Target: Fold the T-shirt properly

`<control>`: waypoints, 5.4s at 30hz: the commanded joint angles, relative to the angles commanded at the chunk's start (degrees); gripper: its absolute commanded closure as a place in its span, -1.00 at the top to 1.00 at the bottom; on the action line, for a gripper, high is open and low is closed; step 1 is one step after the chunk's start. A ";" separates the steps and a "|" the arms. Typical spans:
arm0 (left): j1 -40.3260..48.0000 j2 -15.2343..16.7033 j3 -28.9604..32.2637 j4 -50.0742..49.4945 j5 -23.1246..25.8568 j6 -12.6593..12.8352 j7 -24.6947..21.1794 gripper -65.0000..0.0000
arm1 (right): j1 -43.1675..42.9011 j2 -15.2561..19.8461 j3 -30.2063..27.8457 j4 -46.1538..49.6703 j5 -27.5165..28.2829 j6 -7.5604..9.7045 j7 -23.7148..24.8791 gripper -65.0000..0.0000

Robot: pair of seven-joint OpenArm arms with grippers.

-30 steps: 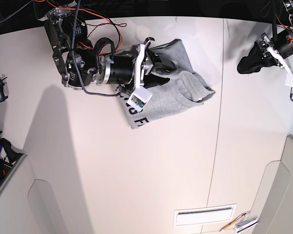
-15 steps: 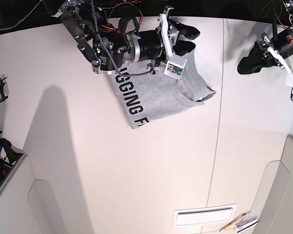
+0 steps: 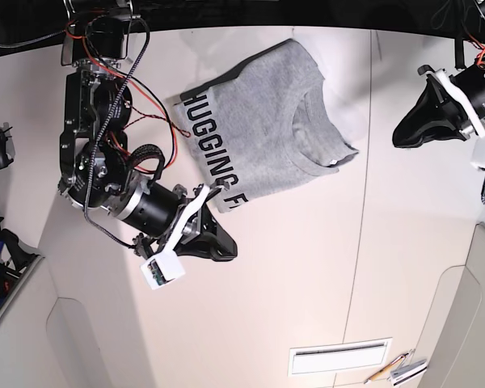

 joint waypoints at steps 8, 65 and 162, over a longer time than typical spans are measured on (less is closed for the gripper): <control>0.07 3.48 25.53 -0.04 20.58 0.00 -7.88 -1.00 | 12.00 0.46 -1.73 -20.55 -0.57 0.04 3.65 -1.00; -13.00 1.75 42.29 -20.70 52.01 1.70 -26.24 -1.00 | -15.06 9.53 -21.86 -5.75 12.07 0.44 -6.62 -1.00; 1.49 3.80 67.76 -84.08 66.45 11.53 -46.37 -1.00 | -30.45 35.74 -39.60 -39.06 -10.84 0.35 7.61 -1.00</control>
